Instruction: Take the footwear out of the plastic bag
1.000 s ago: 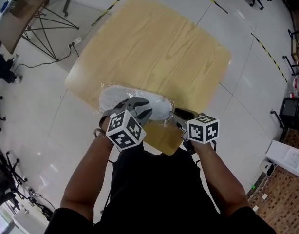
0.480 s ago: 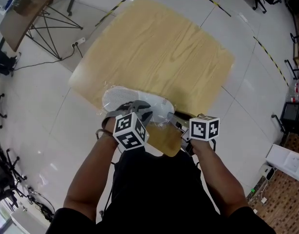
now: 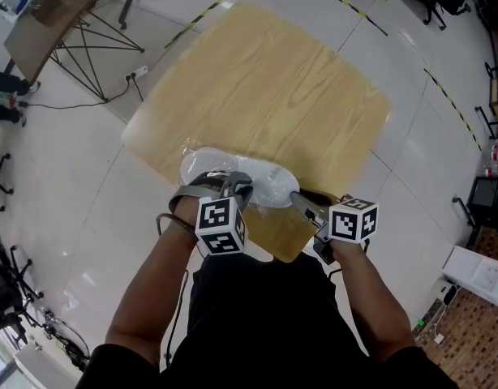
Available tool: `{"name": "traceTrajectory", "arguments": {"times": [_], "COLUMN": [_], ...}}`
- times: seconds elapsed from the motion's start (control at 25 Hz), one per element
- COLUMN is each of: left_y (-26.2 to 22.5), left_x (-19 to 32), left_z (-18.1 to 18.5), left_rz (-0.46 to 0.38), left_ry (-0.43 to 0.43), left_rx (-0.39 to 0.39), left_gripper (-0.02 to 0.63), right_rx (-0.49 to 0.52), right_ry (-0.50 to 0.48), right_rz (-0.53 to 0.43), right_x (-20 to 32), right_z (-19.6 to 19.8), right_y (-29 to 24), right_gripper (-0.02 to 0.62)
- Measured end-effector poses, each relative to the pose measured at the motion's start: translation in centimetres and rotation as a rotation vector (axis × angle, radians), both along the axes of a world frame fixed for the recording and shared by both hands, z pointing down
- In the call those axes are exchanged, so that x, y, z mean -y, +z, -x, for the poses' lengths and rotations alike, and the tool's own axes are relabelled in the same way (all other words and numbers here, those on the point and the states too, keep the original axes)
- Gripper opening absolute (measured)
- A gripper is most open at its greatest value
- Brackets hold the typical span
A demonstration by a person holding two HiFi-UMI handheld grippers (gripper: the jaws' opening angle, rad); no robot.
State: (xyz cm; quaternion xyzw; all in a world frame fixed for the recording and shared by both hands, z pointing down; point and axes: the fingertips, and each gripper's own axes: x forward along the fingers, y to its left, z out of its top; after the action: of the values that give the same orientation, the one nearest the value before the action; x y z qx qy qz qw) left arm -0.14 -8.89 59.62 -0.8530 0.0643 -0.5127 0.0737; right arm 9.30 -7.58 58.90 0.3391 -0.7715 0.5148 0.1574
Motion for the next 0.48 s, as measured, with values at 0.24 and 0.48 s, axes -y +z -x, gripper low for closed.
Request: {"name": "traceTrajectory", "arguments": {"times": [0.24,0.48], "left_y": [0.0,0.5], "left_x": [0.3,0.7], "left_z": [0.6,1.6], "left_rz": [-0.012,-0.029], "left_ry": [-0.011,-0.022], "left_rx": [0.004,0.039], "left_gripper": [0.052,0.048], "right_rx": [-0.024,-0.044], "right_ry": [0.021,0.035], "right_rz": [-0.016,-0.018], "right_x": [0.1,-0.4], "right_z": [-1.6,-2.8], "right_y": [-0.4,-0.4], "right_gripper": [0.057,0.057]}}
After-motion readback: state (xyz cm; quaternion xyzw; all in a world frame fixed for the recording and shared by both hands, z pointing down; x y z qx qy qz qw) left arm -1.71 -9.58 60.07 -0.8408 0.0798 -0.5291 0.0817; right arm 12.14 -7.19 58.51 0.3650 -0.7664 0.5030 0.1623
